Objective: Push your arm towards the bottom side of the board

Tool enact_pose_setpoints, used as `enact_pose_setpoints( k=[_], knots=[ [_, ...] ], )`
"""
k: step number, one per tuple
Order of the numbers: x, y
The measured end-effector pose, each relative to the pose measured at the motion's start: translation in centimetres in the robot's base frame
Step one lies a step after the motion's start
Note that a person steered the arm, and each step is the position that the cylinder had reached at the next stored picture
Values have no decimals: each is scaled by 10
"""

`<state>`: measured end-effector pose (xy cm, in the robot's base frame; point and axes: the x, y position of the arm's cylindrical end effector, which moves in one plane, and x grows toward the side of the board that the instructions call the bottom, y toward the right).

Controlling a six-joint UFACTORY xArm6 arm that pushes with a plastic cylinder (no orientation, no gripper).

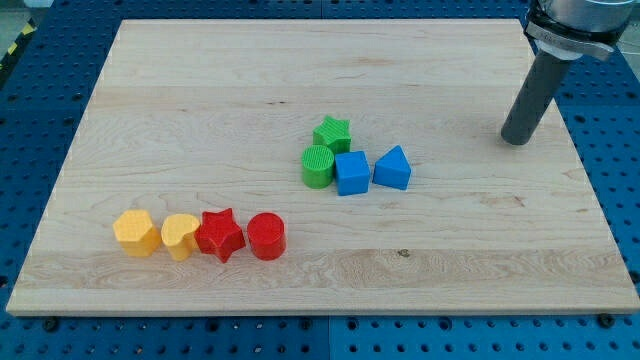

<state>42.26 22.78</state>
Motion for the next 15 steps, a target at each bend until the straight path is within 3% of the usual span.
enact_pose_setpoints(
  k=[6,9,15],
  knots=[
    [40,4],
    [84,4],
    [132,4]
  ],
)
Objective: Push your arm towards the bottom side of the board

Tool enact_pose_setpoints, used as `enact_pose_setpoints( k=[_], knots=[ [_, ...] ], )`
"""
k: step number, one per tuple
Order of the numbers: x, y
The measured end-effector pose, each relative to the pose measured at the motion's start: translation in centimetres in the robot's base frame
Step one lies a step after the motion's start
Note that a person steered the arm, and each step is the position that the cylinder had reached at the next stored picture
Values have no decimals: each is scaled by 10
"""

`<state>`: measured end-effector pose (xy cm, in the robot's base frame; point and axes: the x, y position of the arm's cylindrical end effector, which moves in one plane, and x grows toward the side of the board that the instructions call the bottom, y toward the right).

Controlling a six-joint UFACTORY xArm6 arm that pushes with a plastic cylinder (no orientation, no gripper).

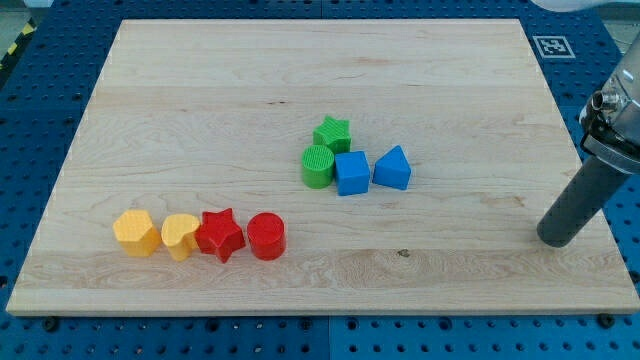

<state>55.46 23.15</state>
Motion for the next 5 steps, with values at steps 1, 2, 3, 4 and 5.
enact_pose_setpoints(
  k=[1,2,3,4,5],
  knots=[
    [3,0],
    [10,0],
    [19,-1],
    [36,-4],
    [58,-10]
  ],
)
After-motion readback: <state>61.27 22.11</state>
